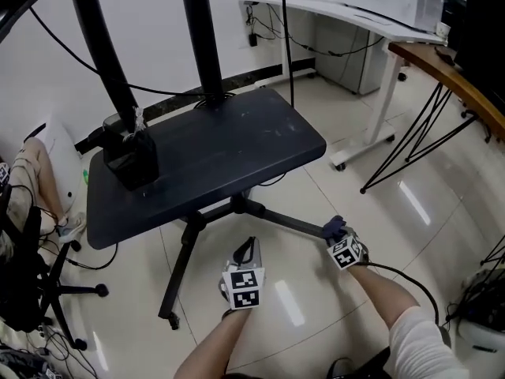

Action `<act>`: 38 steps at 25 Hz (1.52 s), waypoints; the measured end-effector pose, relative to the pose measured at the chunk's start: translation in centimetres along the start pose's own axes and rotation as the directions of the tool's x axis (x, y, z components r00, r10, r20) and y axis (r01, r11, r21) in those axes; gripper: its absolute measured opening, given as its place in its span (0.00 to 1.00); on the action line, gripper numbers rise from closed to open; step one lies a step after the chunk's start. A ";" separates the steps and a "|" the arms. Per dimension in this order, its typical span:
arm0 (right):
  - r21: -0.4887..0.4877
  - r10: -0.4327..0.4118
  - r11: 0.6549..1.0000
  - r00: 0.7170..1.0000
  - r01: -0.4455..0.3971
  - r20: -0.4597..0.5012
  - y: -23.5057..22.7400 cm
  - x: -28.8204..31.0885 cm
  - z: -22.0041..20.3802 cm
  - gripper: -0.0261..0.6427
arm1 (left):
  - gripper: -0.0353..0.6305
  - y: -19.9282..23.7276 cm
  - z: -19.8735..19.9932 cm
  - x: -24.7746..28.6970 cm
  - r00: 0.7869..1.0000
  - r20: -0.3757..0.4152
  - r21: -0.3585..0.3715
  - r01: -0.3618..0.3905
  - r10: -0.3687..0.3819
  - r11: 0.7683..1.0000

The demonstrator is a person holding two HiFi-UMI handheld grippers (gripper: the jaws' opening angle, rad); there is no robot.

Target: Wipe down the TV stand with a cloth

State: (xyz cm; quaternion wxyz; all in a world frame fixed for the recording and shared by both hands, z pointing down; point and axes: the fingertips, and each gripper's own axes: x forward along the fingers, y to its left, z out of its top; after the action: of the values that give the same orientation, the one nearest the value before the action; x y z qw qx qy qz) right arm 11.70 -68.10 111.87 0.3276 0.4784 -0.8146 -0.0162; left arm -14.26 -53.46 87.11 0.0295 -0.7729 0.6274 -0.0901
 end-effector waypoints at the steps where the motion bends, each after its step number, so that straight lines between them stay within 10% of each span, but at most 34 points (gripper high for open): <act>1: 0.023 -0.019 1.000 1.000 0.019 -0.021 -1.7 -1.5 -2.3 0.18 | 0.24 -1.1 -0.2 0.3 1.000 -0.006 -0.008 0.021 -0.021 1.000; 4: 0.053 -0.069 0.996 0.997 0.068 0.019 -2.8 -5.5 -2.6 0.18 | 0.24 -3.4 -0.5 0.3 0.998 -0.018 -0.006 0.067 -0.067 0.998; 7: -0.001 -0.071 0.997 0.955 0.075 0.288 1.6 -11.9 9.3 0.18 | 0.24 -4.7 2.6 -1.9 0.995 0.025 0.067 0.099 -0.101 0.993; 12: 0.072 0.046 0.988 0.701 -0.137 0.712 13.0 -35.6 33.3 0.18 | 0.24 -4.8 17.8 -13.8 0.948 0.301 0.222 0.033 -0.101 0.975; 17: -0.047 0.197 0.963 0.576 -0.264 0.794 18.4 -48.2 40.6 0.18 | 0.24 0.1 26.1 -25.4 0.962 0.265 0.112 -0.101 0.068 0.988; 21: -0.068 0.141 0.965 0.281 -0.254 0.949 14.6 -55.4 50.2 0.17 | 0.21 4.5 34.4 -29.1 0.951 0.281 0.155 -0.181 0.132 0.971; 22: -0.052 0.124 0.964 0.267 -0.260 0.956 13.5 -56.1 52.6 0.17 | 0.21 5.5 37.2 -29.4 0.941 0.311 0.190 -0.198 0.132 0.962; 26: 0.012 0.068 0.973 0.333 -0.232 0.941 7.4 -60.4 61.9 0.18 | 0.21 8.7 49.7 -30.2 0.888 0.446 0.297 -0.264 0.111 0.918; 30: 0.099 -0.006 0.976 0.425 -0.197 0.905 -0.3 -68.8 68.4 0.18 | 0.23 9.3 63.1 -32.2 0.854 0.496 0.173 -0.275 0.158 0.946; 34: 0.173 -0.006 0.964 0.638 -0.200 0.770 -4.9 -77.4 72.5 0.18 | 0.24 8.5 73.1 -36.2 0.884 0.429 0.072 -0.240 0.188 0.968; 38: 0.183 0.039 0.945 0.649 -0.271 0.760 -7.9 -88.4 79.7 0.18 | 0.24 8.5 83.2 -41.5 0.903 0.367 0.058 -0.262 0.224 0.963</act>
State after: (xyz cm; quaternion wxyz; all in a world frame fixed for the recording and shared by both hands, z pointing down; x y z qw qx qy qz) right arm 2.97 -25.40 0.80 -0.1067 0.3985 -0.9084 -0.0673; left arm -15.94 -20.38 -0.21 0.1950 -0.6894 0.6972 0.0230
